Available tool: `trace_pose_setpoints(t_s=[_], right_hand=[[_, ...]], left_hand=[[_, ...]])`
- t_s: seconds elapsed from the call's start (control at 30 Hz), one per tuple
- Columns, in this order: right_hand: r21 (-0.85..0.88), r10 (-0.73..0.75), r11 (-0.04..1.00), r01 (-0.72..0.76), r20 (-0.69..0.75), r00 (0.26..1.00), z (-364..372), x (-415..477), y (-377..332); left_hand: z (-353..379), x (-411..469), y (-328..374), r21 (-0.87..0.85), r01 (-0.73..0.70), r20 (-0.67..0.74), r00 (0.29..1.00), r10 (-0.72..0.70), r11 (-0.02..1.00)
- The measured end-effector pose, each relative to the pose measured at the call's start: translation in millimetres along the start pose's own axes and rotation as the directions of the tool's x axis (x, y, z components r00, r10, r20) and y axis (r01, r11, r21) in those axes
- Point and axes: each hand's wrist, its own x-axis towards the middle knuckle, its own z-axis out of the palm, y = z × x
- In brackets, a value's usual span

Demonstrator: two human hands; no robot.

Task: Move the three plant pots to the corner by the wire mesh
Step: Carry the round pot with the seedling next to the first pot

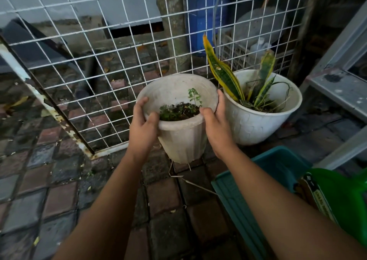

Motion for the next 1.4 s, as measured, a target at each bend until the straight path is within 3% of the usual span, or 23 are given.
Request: trace_pose_setpoints(t_s=[0.3,0.47,0.73,0.97,1.07,1.4], right_hand=[[-0.102,-0.011,0.995,0.014,0.028,1.0,-11.4,31.6,-10.3],[-0.068,0.009,0.998,-0.008,0.02,1.0,-22.6,27.2,-10.6],[-0.064,-0.147,0.987,0.144,-0.043,0.988,-8.6,-0.6,-0.4],[-0.069,-0.126,0.99,0.125,-0.016,0.992,-14.9,3.0,-0.8],[-0.072,-0.13,0.989,0.129,-0.005,0.992,-19.5,8.6,-1.5],[-0.068,-0.134,0.989,0.133,-0.015,0.991,-17.5,3.8,-3.2]], left_hand=[[19.2,-7.6,-0.7,0.154,-0.132,0.015,0.991,0.131,0.979],[26.5,-8.9,-7.3,0.21,-0.159,0.033,0.987,0.156,0.965],[19.8,-4.3,-9.6,0.206,-0.168,0.059,0.986,0.159,0.964],[17.2,-5.9,-24.9,0.118,-0.226,0.112,0.971,0.213,0.967],[21.6,-9.2,-29.0,0.163,-0.274,0.112,0.96,0.258,0.948],[19.3,-5.2,-24.5,0.145,-0.262,0.1,0.963,0.25,0.954]])
